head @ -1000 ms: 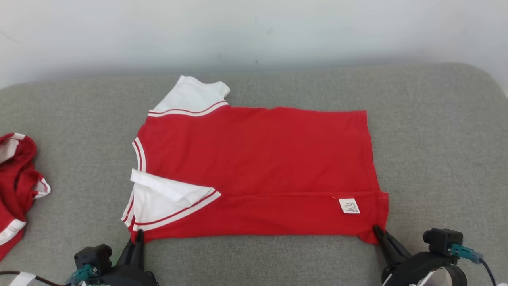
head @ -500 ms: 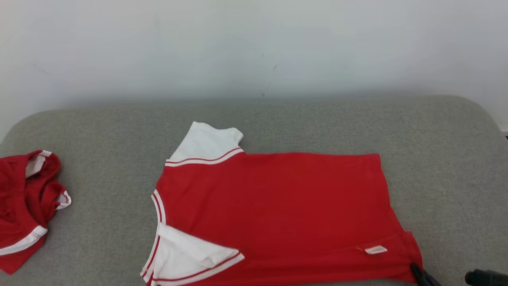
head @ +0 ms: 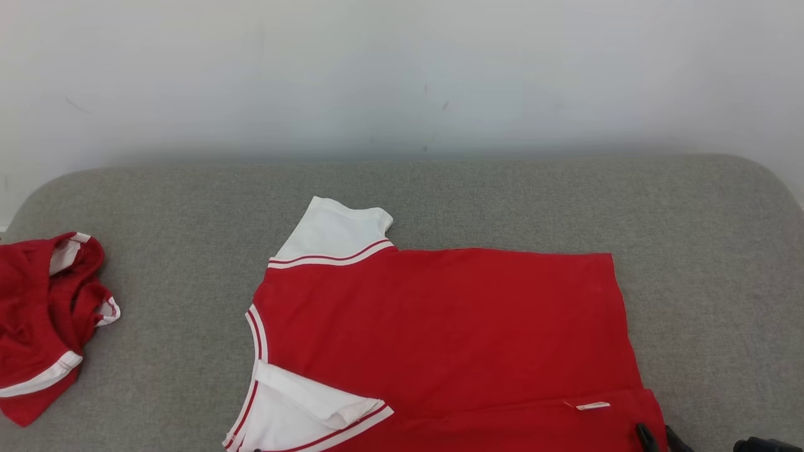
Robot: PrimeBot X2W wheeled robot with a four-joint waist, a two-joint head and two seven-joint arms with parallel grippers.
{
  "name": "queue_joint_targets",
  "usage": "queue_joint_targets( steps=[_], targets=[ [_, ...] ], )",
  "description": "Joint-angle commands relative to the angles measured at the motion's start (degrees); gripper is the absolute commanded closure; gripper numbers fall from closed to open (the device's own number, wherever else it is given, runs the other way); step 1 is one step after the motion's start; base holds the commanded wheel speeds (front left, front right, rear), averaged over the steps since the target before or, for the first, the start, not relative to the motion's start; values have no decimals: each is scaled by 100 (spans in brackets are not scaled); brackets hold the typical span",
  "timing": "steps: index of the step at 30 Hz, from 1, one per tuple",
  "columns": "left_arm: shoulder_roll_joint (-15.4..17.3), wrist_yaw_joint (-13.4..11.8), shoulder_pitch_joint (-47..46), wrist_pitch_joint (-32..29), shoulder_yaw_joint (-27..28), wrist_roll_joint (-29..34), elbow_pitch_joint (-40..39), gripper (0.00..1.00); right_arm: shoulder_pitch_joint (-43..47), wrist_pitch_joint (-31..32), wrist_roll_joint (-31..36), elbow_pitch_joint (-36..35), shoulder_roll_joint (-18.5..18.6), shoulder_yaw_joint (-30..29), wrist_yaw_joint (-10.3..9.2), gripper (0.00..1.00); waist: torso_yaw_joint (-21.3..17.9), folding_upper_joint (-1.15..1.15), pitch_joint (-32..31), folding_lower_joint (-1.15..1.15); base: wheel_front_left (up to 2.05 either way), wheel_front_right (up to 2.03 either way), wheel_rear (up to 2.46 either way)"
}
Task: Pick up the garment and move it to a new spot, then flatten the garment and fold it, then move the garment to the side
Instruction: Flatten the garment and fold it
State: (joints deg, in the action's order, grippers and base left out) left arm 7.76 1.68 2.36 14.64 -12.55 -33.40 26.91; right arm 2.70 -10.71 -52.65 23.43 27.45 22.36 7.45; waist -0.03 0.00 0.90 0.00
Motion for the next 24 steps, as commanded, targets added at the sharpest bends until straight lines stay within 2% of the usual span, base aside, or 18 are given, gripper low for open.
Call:
queue_joint_targets(
  steps=[1, 8, 12, 15, 19, 24],
  targets=[
    [-17, -17, 116, 43, 99, 44, -81, 0, 100, -75, 126, -62, -60, -110, 5, 0, 10, 0, -20, 0, 0, 0, 0],
    [-241, -98, 419, 56, 839, 531, -907, 0, 273, -349, 577, -372, -403, -671, 5, 0, 138, 0, -44, 0, 0, 0, 0],
    [-359, -93, 496, 57, 1115, 984, -1249, 0, 363, -449, 1354, -556, -640, -1047, 5, 0, 178, 0, -14, 0, 0, 0, 0],
    [-419, -46, 459, 58, 1318, 1134, -1314, 0, 471, -453, 1778, -775, -1027, -1363, 5, 0, 157, 0, 23, 0, 0, 0, 0],
    [-462, 101, 10, 58, 1347, 1335, -1305, 0, 456, -449, 2276, -934, -1243, -1460, 5, 0, 36, 0, 151, 0, 0, 0, 0],
    [-165, 319, -995, -22, 1211, 1560, -946, 0, -181, -450, 2524, -1011, -1402, -1451, 5, 0, -335, 0, 525, 0, 0, 0, 0]
  ],
)
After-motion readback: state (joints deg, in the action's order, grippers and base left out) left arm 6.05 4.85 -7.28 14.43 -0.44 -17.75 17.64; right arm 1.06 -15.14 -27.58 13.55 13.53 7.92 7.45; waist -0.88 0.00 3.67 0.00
